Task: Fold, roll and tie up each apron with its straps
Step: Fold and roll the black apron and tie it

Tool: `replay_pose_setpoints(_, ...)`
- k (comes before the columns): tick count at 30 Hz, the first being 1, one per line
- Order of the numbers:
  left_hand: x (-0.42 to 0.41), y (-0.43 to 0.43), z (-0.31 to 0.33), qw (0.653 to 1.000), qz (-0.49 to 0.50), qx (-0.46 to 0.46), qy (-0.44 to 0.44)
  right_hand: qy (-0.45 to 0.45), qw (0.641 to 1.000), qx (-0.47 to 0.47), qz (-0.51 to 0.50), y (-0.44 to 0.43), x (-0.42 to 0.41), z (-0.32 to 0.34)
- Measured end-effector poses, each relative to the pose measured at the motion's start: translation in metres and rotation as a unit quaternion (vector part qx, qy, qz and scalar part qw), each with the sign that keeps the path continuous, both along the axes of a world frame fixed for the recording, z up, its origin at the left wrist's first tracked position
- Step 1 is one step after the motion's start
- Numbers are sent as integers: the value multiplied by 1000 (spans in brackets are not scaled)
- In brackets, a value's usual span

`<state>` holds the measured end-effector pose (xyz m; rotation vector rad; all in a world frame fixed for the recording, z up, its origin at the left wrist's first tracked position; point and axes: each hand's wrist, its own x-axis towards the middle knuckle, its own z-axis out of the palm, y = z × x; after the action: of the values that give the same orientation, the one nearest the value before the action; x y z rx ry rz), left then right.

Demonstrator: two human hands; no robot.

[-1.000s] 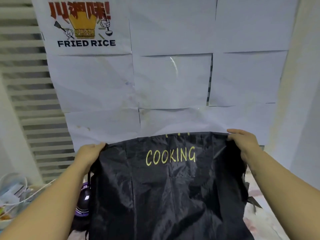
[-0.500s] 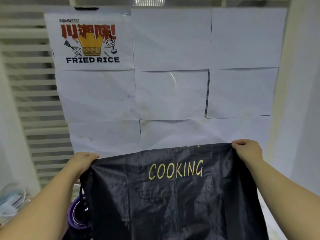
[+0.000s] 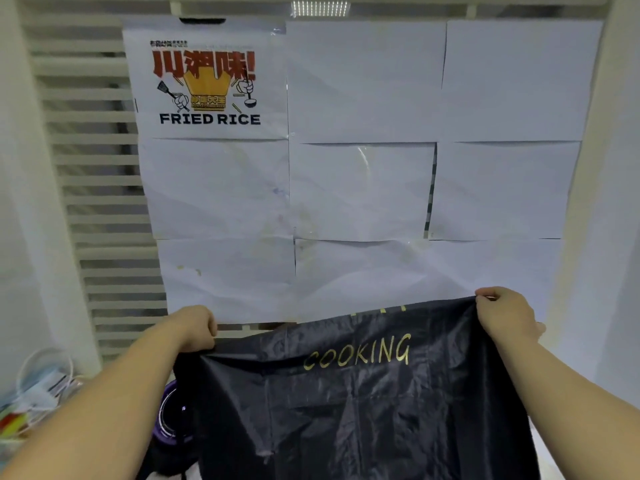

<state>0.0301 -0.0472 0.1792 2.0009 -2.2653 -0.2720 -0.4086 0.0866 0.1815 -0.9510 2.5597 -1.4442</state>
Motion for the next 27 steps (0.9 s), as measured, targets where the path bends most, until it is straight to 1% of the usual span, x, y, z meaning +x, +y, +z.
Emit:
replay_pose_setpoints(2, -4, -1, -6, 995, 16, -18, -94, 13, 1000, -9, 4, -2, 5, -2)
replay_pose_setpoints(3, -5, 0, -8, 992, 27, -25, -119, 15, 1000, -13, 5, -1, 8, -3)
replay_pose_setpoints(4, -5, 0, -9, 990, 38, -37, -131, 15, 1000, -14, 1, -1, 10, -5)
replay_pose_setpoints(6, -2, -2, -12, 989, 78, -71, -105, 5, 1000, -4, -19, 2, 12, -6)
replay_pose_setpoints(7, 1, -3, -12, 988, 106, -90, -62, -5, 1000, -3, -28, 3, 11, -6)
replay_pose_setpoints(8, 4, -5, -12, 987, 129, -99, 9, -13, 999, -4, -36, 4, 10, -7)
replay_pose_setpoints(9, 6, -5, -10, 979, 142, -97, 107, -20, 999, -7, -44, 4, 8, -8)
replay_pose_setpoints(10, 8, -6, -8, 959, 144, -82, 231, -26, 998, -11, -53, 3, 5, -9)
replay_pose_setpoints(11, 11, -6, -6, 912, 138, -51, 384, -32, 998, -18, -60, 3, 3, -9)
replay_pose_setpoints(12, 11, -3, 0, 839, 134, 1, 527, -36, 997, -31, -65, 3, 0, -9)
replay_pose_setpoints(13, 11, 1, 7, 759, 124, 59, 636, -39, 996, -47, -63, 3, -1, -8)
replay_pose_setpoints(14, 13, 2, 16, 700, 108, 92, 700, -42, 995, -63, -57, 3, -1, -5)
replay_pose_setpoints(15, 14, -1, 23, 666, 90, 98, 734, -47, 994, -80, -48, 2, -2, -2)
replay_pose_setpoints(16, 14, -4, 32, 655, 76, 74, 748, -55, 993, -97, -39, 0, -2, 2)
replay_pose_setpoints(17, 12, -6, 42, 655, 64, 39, 752, -60, 992, -111, -29, -1, -1, 6)
replay_pose_setpoints(18, 12, -9, 50, 672, 63, -11, 738, -64, 990, -123, -19, -2, -1, 11)
replay_pose_setpoints(19, 11, -11, 57, 715, 69, -70, 692, -68, 989, -131, -10, -3, -2, 15)
replay_pose_setpoints(20, 13, -13, 63, 771, 80, -132, 618, -69, 988, -135, 1, -3, -4, 20)
replay_pose_setpoints(21, 14, -14, 67, 817, 89, -183, 540, -65, 990, -124, 13, -2, -7, 24)
replay_pose_setpoints(22, 16, -15, 73, 846, 93, -224, 475, -55, 993, -97, 31, -2, -11, 28)
replay_pose_setpoints(25, 21, -14, 83, 899, 86, -290, 318, -10, 995, 33, 92, -7, -26, 44)
replay_pose_setpoints(27, 26, -18, 84, 924, 72, -322, 193, 27, 988, 68, 136, -8, -26, 57)
